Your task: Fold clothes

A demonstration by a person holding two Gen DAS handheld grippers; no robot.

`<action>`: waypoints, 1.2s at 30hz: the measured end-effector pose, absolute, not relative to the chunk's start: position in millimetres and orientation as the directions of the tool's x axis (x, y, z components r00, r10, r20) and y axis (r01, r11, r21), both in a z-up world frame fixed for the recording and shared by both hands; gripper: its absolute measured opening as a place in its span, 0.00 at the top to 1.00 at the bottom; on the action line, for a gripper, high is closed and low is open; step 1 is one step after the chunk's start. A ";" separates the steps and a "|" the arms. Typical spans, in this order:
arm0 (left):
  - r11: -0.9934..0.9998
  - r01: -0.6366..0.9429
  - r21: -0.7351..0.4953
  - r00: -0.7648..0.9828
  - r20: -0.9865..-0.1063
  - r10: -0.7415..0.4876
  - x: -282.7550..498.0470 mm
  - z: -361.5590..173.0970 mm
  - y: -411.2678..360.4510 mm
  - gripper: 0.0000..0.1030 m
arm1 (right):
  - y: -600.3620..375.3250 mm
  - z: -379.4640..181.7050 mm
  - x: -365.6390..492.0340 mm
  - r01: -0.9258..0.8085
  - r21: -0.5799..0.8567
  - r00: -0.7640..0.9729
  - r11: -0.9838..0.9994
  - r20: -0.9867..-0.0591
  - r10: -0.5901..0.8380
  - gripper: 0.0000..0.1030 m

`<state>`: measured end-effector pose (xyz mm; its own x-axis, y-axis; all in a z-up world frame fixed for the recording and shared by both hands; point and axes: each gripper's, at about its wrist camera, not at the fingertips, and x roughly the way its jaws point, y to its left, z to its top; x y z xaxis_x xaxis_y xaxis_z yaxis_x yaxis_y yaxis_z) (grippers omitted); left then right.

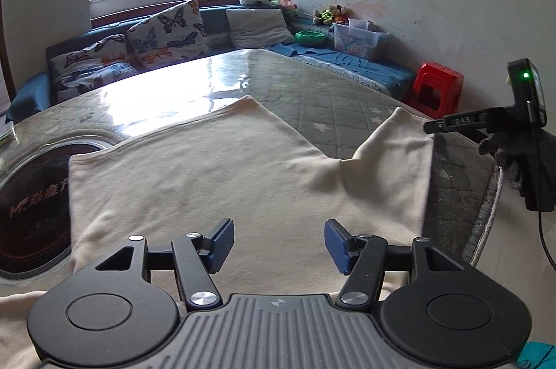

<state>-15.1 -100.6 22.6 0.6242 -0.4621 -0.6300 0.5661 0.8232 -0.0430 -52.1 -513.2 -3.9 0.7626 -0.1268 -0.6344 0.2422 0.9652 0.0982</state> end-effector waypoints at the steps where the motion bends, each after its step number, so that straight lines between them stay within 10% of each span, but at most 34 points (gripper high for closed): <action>1: 0.823 0.566 -0.041 0.623 -0.633 -0.459 -14.8 21.9 -102.8 0.41 | -515.7 -5.9 -49.8 0.250 0.110 0.762 0.962 -0.635 -0.125 0.58; 9: 0.819 0.573 -0.029 0.615 -0.645 -0.453 -10.9 20.8 -117.9 0.37 | -509.3 -7.7 -45.8 0.243 0.092 0.780 0.966 -0.610 -0.139 0.91; 36: 0.864 0.504 0.004 0.697 -0.593 -0.404 -21.7 26.4 -92.7 0.35 | -433.7 119.2 -84.1 -0.071 0.110 0.902 0.991 -0.416 0.111 0.97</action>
